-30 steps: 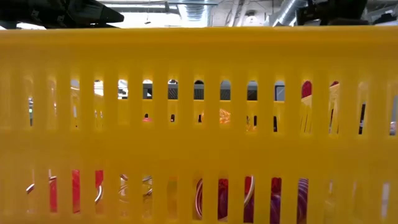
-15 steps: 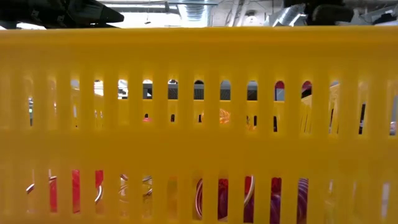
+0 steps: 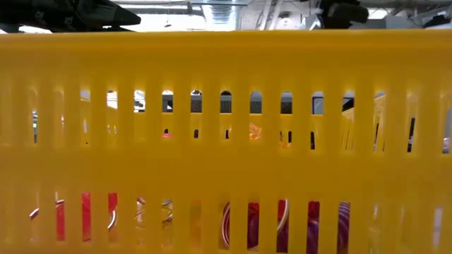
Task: Pick & Place Office Desk Supplies
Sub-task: Put the red bin filled with rubber bands on the shelf
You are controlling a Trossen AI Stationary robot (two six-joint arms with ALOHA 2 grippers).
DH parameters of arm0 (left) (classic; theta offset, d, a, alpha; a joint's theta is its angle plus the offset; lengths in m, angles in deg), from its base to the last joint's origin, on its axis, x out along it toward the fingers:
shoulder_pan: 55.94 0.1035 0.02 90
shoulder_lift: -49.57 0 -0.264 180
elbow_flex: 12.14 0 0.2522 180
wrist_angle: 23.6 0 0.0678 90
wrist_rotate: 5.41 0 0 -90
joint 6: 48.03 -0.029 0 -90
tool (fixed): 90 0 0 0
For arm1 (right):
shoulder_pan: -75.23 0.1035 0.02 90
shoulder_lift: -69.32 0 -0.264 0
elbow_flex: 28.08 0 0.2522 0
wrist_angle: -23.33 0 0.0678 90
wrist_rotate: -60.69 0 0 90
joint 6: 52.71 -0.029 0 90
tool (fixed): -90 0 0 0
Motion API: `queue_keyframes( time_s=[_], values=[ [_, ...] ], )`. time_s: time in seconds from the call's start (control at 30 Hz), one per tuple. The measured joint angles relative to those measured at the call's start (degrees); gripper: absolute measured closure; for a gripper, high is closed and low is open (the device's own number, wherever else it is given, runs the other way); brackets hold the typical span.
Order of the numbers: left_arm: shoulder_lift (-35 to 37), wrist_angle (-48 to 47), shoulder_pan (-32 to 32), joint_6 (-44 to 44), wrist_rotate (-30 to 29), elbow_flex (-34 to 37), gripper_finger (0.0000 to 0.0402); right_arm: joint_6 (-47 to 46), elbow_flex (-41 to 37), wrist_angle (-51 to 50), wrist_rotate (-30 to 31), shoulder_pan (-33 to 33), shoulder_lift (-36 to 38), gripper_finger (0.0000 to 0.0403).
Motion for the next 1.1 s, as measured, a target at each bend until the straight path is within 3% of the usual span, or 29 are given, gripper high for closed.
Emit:
queue_keyframes(
  time_s=[0.47, 0.83, 1.1],
  values=[
    [0.0, -0.2, -0.02, -0.02, 0.07, 0.02, 0.0183, 17.7, -0.04, 14.34, -11.45, -10.92, 0.07, 0.0403],
    [0.0, -0.2, -0.02, -0.1, 0.07, 0.02, 0.0183, 22.16, -0.04, 17.5, -13.4, -12.97, -0.3, 0.0403],
    [0.0, -0.2, -0.02, -0.07, 0.07, 0.02, 0.0183, 23.63, -0.13, 18.36, -13.7, -13.69, -4.44, 0.0403]
  ],
)
